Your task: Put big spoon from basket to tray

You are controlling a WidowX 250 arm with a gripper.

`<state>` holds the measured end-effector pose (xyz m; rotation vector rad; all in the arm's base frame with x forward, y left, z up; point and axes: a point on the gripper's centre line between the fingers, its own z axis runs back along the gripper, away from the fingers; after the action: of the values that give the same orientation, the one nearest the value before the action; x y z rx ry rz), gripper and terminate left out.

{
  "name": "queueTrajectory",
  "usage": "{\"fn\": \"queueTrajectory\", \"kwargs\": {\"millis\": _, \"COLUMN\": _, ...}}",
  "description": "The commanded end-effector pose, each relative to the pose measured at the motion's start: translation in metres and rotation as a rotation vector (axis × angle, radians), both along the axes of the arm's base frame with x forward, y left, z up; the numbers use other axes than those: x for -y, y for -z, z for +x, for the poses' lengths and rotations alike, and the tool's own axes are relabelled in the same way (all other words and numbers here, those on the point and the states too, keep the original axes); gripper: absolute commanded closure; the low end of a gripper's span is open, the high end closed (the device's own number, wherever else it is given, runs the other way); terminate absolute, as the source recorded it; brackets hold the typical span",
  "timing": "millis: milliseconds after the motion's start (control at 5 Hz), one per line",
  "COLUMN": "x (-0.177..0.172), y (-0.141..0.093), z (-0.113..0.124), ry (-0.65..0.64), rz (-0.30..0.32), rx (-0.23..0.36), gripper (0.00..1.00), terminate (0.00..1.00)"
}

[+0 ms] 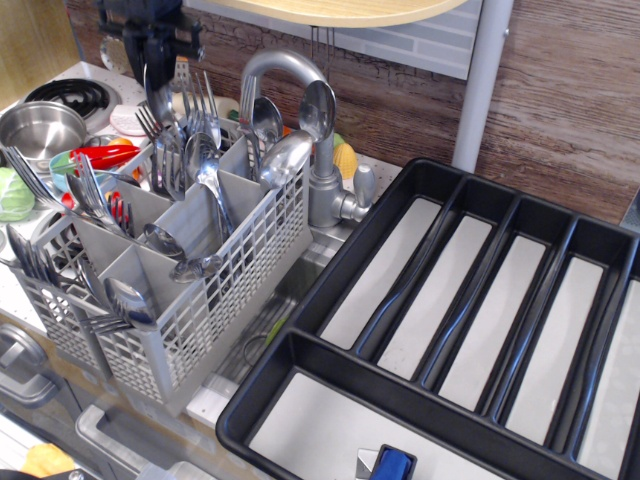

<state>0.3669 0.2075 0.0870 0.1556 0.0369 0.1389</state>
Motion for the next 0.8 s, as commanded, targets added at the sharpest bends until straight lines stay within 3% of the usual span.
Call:
{"fn": "queueTrajectory", "kwargs": {"millis": 0, "x": 0.032, "y": -0.108, "z": -0.019, "ry": -0.037, "rz": 0.233, "rx": 0.040, "gripper": 1.00, "terminate": 0.00}}
{"fn": "queueTrajectory", "kwargs": {"millis": 400, "x": 0.078, "y": -0.172, "z": -0.052, "ry": -0.079, "rz": 0.351, "rx": -0.037, "gripper": 1.00, "terminate": 0.00}}
{"fn": "queueTrajectory", "kwargs": {"millis": 600, "x": 0.103, "y": -0.190, "z": -0.061, "ry": -0.074, "rz": 0.336, "rx": -0.084, "gripper": 1.00, "terminate": 0.00}}
